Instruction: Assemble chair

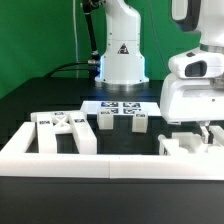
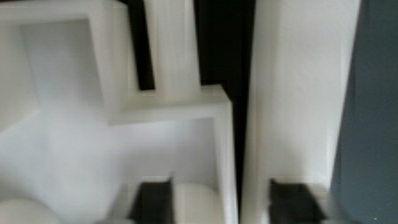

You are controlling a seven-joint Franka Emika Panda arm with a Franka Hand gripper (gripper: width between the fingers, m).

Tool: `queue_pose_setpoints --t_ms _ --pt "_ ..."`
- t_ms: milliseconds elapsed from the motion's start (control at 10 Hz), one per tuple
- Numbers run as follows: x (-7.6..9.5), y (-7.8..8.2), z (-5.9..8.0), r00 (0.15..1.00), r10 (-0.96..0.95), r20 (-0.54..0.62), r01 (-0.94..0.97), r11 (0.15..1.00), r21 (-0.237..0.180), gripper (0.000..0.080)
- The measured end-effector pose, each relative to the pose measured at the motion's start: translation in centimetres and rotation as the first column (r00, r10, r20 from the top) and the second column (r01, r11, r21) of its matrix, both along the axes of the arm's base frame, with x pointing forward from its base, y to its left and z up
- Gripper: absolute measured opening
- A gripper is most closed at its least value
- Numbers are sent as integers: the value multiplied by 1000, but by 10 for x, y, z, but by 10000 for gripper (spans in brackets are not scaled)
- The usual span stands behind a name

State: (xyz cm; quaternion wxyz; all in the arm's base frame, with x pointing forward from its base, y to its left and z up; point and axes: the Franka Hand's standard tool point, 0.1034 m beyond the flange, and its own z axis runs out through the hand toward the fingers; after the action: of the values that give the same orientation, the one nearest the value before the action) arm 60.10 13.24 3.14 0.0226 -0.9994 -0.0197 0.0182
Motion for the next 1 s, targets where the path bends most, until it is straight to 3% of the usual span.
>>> queue_pose_setpoints --t_ms 100,200,300,400,600,800,1000 --pt "0 0 0 1000 1 0 -1 1000 0 450" --pt "0 -1 1 1000 7 6 -7 1000 1 575" --pt "-3 -3 2 1000 19 5 -19 1000 0 575" --pt "-9 -7 6 999 46 8 -46 999 -1 634" --pt "-28 -22 12 994 109 14 -109 994 -4 645" --pt "-46 -58 20 983 181 0 -181 983 -21 649" --pt "-49 -94 27 974 226 0 -226 974 -33 649"
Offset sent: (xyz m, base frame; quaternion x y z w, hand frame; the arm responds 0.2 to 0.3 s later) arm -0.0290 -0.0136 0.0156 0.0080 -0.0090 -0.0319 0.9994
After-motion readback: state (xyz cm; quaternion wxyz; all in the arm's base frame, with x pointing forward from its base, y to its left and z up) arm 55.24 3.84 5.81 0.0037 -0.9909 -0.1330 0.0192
